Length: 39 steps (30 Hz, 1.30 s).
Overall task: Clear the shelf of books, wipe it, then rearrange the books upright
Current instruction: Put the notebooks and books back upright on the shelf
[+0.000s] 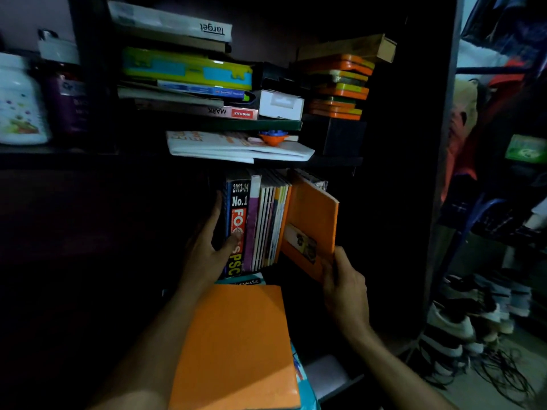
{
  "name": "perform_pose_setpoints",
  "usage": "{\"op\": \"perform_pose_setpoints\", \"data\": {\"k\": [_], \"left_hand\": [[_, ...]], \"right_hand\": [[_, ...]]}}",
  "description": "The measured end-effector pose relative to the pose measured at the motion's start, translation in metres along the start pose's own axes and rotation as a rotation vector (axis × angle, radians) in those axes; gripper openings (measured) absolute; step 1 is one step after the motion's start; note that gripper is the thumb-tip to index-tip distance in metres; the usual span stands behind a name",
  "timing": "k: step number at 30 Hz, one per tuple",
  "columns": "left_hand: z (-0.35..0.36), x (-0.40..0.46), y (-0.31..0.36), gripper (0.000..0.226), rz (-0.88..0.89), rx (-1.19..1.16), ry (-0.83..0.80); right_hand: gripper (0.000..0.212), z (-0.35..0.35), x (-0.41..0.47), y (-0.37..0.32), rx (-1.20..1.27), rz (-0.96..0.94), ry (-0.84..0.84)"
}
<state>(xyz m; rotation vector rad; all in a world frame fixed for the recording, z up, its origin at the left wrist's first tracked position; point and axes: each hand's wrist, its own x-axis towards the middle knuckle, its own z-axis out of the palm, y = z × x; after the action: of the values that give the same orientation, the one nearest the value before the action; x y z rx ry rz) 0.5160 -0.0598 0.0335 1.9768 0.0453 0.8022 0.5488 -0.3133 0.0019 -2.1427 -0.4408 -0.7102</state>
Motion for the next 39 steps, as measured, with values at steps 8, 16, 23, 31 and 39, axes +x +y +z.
{"op": "perform_pose_setpoints", "data": {"k": [8, 16, 23, 31, 39], "left_hand": [[0.004, 0.000, -0.005, 0.078, 0.000, 0.041, 0.010], [0.005, 0.002, -0.008, 0.082, 0.013, 0.033, 0.043], [0.005, 0.002, -0.006, 0.077, 0.021, 0.017, 0.215], [0.007, 0.002, -0.005, 0.077, -0.025, 0.047, 0.165], [0.008, 0.001, -0.007, 0.073, -0.043, 0.047, 0.145]], "right_hand": [[0.045, 0.013, 0.019, -0.008, 0.029, 0.093, -0.282], [0.022, 0.006, 0.008, -0.009, -0.034, -0.216, 0.089], [0.033, 0.014, 0.015, -0.003, -0.066, -0.164, -0.213], [0.053, 0.014, 0.020, -0.003, 0.030, -0.121, -0.358], [0.090, 0.029, 0.026, 0.011, -0.245, -0.226, -0.705]]}}
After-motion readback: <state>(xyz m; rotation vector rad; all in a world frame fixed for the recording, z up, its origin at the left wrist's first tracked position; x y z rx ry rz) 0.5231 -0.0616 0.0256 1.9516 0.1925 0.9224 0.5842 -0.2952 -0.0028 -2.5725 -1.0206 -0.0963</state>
